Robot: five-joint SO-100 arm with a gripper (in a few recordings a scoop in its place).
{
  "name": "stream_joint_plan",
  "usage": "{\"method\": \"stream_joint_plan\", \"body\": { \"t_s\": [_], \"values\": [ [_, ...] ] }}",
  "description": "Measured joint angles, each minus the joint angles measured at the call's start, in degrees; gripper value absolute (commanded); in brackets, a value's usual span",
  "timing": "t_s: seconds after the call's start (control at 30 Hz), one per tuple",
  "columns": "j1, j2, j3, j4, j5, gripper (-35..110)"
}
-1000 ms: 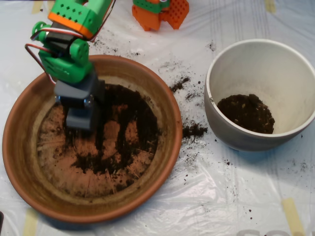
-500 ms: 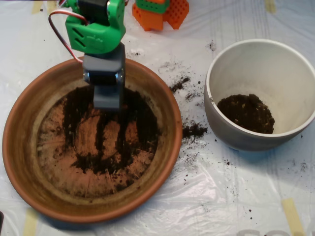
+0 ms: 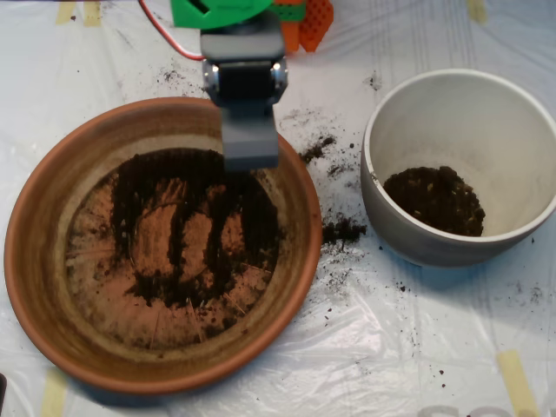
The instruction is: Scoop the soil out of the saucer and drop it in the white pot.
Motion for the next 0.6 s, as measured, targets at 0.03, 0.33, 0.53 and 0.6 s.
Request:
{"method": "stream_joint_plan", "body": {
  "t_s": [0.03,0.33,0.53,0.6],
  "values": [
    [-1.41,0.0,-1.14,0.53,0.09,-1],
    [-12.39,-0.44,-11.87,4.83,1.93,0],
    [-20.13,-10.2,-26.89,10.81,2.37,0],
    [-23.12,-14.24,-31.38,12.13,1.93,0]
  ]
}}
